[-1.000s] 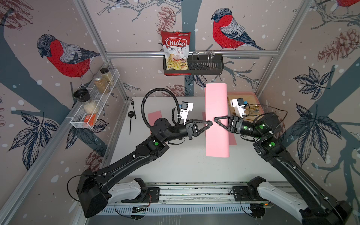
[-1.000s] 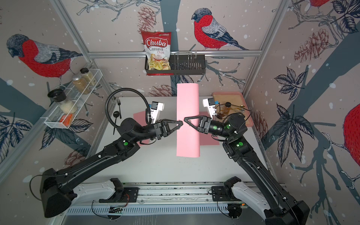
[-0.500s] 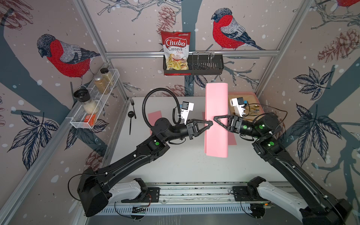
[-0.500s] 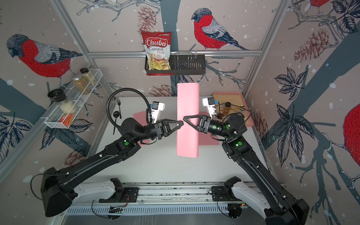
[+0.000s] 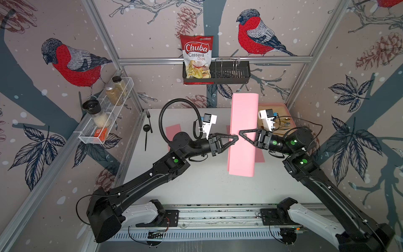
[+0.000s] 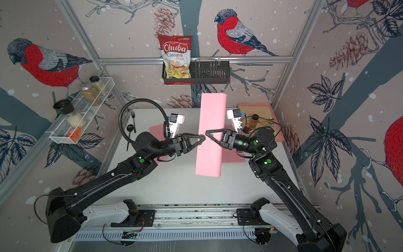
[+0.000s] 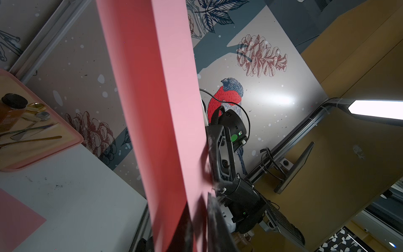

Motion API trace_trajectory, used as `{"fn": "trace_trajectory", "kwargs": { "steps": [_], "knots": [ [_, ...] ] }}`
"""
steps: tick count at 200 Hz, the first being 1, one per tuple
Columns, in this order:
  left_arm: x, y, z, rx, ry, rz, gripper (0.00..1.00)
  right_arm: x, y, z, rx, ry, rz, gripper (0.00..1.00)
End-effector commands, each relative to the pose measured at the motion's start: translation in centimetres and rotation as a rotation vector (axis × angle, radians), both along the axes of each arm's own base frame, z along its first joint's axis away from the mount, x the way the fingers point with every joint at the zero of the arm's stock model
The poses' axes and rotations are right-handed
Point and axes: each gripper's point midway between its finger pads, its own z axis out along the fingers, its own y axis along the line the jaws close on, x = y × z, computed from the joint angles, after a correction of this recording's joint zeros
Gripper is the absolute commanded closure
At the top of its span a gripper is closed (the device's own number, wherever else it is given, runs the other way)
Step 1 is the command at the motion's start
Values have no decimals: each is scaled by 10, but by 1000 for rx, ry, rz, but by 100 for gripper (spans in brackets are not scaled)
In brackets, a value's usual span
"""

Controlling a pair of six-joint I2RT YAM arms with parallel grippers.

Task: Fold the rectangular paper in half along the long edge
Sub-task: Fold the paper.

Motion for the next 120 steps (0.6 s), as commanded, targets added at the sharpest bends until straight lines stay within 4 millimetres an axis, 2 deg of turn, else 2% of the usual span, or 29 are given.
{"fn": "trace_trajectory", "kwargs": {
  "steps": [1, 29, 67, 87, 93, 108, 120],
  "knots": [
    [-3, 3, 12, -39, -31, 0, 75, -5, -2, 10, 24, -46, 3, 59],
    [-4, 5, 15, -34, -43, 11, 69, -8, -3, 10, 20, -56, 9, 60],
    [-4, 10, 21, -16, -61, 46, 68, -12, -5, 9, 8, -65, 19, 60],
    [-1, 14, 16, 19, -70, 85, 68, -14, -7, 9, -1, -75, 19, 61],
    [-2, 18, 28, 6, -91, 100, 67, -15, -8, 9, -2, -76, 23, 62],
    [2, 23, 29, 28, -102, 148, 61, -18, -9, 12, 0, -88, 30, 62],
    [4, 27, 29, 39, -109, 182, 60, -23, -10, 16, 3, -102, 46, 61]
  ]
}}
